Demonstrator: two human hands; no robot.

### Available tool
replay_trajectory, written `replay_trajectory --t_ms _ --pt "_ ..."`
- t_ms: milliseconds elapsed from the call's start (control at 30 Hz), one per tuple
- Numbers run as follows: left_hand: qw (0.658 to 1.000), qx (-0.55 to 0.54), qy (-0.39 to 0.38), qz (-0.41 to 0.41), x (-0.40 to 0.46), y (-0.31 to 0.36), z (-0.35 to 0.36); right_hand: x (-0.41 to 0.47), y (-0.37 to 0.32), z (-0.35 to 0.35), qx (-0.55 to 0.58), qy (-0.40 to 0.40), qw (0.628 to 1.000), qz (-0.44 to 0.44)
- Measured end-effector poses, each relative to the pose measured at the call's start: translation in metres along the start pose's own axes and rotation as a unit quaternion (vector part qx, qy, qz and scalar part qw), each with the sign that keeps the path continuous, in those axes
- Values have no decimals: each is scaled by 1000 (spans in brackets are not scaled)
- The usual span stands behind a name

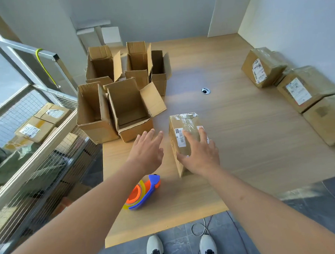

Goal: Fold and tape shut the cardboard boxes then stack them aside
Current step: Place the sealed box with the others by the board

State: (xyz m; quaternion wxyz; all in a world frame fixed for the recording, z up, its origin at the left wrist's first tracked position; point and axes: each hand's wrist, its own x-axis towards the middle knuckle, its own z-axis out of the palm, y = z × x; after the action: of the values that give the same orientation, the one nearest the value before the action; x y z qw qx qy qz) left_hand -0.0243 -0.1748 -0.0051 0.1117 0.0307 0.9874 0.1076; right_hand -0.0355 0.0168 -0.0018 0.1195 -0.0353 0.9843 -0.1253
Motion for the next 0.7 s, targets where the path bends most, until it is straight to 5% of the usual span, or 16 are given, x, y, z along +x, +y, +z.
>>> replay_trajectory --t_ms 700 --pt "985 43 102 135 -31 197 -136 -104 106 -199 -1 126 991 48"
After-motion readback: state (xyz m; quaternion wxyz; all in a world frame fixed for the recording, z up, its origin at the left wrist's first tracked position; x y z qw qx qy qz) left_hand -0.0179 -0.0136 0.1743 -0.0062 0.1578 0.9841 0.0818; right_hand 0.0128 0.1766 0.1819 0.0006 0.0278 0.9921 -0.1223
